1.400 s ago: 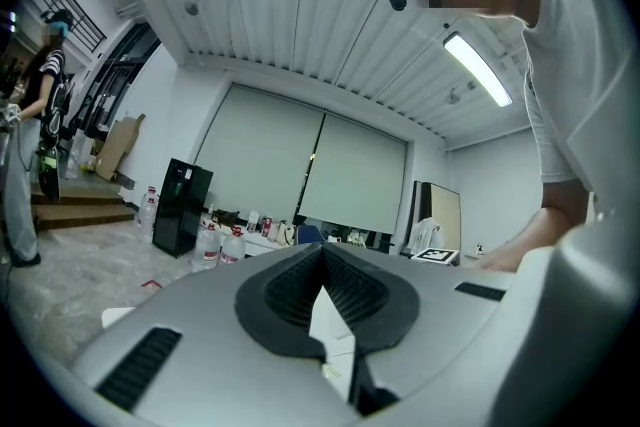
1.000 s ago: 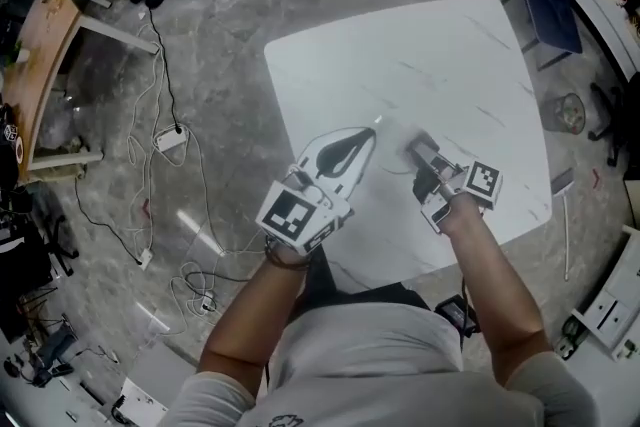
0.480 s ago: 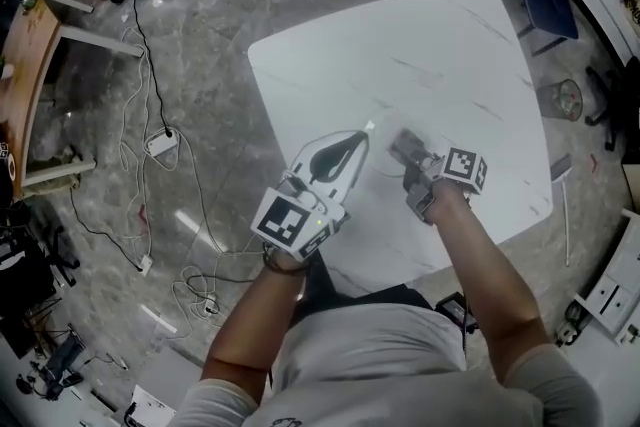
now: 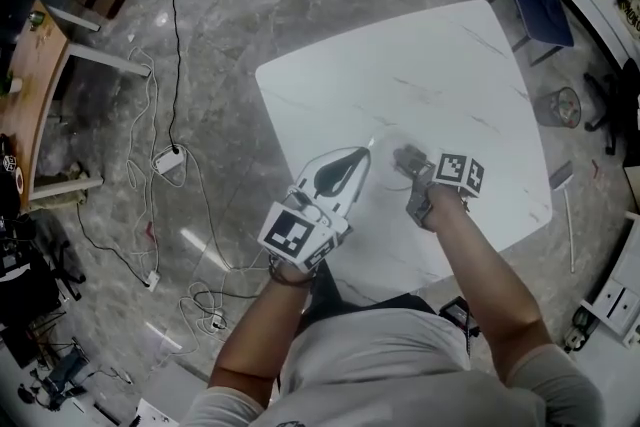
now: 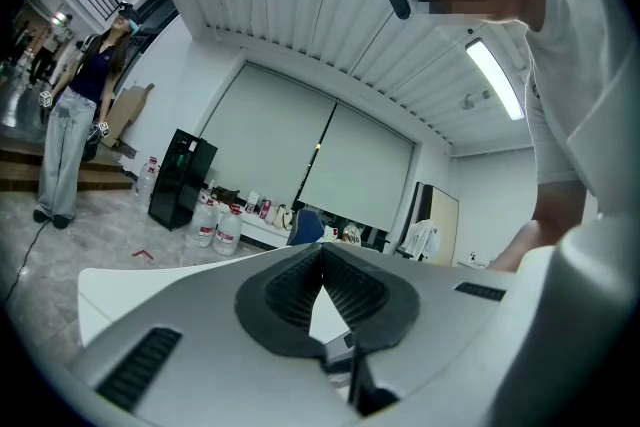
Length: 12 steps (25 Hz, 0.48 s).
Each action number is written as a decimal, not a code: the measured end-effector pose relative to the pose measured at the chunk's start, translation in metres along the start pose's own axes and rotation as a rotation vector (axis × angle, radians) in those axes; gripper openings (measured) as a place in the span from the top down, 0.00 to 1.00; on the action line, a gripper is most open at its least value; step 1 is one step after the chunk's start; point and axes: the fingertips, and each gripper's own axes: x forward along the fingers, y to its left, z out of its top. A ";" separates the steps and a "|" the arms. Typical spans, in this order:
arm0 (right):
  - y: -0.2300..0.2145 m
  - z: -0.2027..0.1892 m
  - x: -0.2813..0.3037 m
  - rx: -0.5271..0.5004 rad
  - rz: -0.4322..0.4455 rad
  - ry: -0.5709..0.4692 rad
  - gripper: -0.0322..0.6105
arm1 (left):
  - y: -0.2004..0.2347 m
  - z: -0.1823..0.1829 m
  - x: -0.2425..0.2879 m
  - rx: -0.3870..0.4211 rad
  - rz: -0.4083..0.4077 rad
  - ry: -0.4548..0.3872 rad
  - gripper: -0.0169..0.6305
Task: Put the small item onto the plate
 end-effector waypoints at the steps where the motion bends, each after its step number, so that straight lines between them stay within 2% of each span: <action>1: 0.000 0.000 -0.001 -0.019 -0.022 0.003 0.60 | -0.001 0.002 -0.001 0.004 -0.002 0.000 0.96; 6: -0.004 -0.002 -0.012 -0.103 -0.105 0.010 0.56 | -0.009 0.011 -0.009 0.012 -0.008 -0.009 0.96; 12: -0.008 -0.006 -0.030 -0.087 -0.112 -0.004 0.54 | -0.021 0.021 -0.015 0.019 -0.007 -0.015 0.96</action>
